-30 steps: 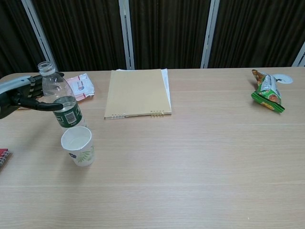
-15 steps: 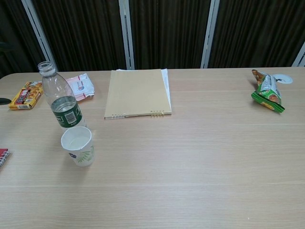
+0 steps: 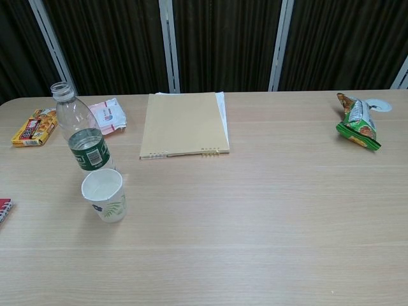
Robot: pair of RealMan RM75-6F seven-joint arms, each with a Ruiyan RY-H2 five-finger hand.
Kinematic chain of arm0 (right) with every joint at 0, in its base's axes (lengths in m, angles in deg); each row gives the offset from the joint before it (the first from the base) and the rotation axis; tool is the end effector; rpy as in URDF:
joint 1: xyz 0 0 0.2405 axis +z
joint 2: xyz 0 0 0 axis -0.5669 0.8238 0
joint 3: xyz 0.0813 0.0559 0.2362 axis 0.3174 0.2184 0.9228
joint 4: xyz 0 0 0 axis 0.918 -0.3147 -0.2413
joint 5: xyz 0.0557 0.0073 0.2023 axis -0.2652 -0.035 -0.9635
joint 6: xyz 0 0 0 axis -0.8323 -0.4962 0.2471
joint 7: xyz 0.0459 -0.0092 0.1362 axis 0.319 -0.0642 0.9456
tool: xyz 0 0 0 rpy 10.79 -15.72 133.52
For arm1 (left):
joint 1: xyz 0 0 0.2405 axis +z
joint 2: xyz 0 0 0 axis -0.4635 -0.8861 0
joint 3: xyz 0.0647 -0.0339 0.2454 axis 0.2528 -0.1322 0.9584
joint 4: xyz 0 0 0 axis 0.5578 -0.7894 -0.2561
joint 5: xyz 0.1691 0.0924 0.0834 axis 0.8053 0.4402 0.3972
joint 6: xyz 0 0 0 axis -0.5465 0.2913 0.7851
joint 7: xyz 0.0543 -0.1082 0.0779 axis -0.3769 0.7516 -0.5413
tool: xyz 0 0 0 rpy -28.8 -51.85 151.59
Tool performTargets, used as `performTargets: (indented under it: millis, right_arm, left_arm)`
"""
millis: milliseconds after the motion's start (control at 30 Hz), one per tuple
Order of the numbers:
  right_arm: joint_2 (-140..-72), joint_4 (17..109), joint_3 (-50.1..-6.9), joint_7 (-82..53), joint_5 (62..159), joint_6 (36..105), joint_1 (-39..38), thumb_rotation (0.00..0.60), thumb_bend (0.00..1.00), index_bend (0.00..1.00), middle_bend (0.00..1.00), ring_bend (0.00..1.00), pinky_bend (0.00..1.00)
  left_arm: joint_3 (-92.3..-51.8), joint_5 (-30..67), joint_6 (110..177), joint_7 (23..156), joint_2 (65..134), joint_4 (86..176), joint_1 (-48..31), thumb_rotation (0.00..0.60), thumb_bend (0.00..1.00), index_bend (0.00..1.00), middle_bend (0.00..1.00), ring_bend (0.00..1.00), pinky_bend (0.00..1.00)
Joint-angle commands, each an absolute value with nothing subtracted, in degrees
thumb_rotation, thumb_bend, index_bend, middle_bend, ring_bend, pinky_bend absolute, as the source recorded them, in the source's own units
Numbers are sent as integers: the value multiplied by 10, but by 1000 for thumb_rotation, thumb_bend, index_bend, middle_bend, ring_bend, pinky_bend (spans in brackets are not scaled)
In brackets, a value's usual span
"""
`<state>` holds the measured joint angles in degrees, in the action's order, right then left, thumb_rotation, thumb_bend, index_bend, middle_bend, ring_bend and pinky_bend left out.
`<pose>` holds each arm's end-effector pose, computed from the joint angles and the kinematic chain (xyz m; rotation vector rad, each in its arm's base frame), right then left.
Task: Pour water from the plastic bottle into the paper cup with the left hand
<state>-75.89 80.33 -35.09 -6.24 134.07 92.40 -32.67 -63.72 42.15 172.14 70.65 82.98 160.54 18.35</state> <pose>-0.3294 -0.1680 0.2274 1.3430 -0.8766 0.8660 -0.2607 0.1871 0.1467 -1.3946 -0.7249 -0.8936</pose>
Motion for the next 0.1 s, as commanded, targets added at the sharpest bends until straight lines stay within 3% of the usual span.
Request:
performTargets:
  millis: [33,100]
  right_arm:
    - [-759,801,-351,-60,1339,924,-328,600,0,0,0,0,0]
    - [-759,800,-351,-58,1339,927,-329,600,0,0,0,0,0]
  left_arm:
    - [-624,439,1718,698,819,1610,194,600,0,0,0,0,0]
    - [-624,439,1710,705,818,1610,195,600,0,0,0,0,0]
